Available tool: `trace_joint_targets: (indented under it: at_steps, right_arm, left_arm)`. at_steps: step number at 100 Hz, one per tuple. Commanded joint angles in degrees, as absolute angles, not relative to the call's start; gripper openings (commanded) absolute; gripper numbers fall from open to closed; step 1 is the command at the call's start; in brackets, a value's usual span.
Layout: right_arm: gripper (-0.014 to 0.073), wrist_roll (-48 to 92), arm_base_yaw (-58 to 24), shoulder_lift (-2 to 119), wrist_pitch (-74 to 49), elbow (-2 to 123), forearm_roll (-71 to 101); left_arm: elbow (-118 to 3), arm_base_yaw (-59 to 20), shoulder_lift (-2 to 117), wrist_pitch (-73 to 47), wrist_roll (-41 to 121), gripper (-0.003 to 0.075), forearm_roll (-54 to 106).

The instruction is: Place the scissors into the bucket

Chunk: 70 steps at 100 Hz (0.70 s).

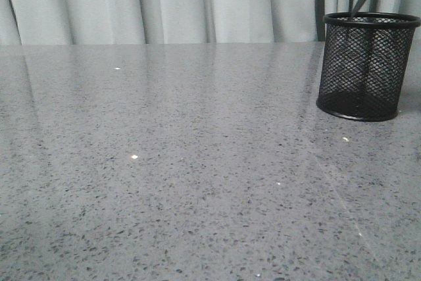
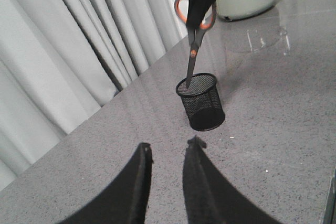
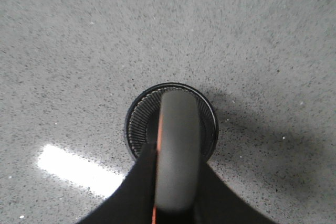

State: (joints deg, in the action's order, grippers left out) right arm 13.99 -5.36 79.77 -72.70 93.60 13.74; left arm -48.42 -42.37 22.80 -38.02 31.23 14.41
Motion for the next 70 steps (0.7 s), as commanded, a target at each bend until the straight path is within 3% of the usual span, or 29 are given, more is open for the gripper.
trace_joint_targets:
  at_steps: [1,43,50,70]
  right_arm:
    - [-0.0061,14.02,-5.2,81.21,-74.17,94.9,14.06]
    - [-0.0034,14.02,-5.2,89.56,-73.77,94.9,14.53]
    - [0.0029,14.02,-5.2,89.56,-73.21,94.9,14.53]
    - [0.0315,14.02,-5.2,89.56,-71.89,94.9,14.53]
  left_arm:
    - [-49.63,-42.35,23.41,-33.41,30.56,0.0133,16.83]
    - [-49.63,-42.35,23.41,-33.41,30.56,0.0134,18.08]
    - [-49.63,-42.35,23.41,-33.41,30.56,0.0134,18.17]
    - [-49.63,-42.35,23.41,-33.41,30.56,0.0134,18.17]
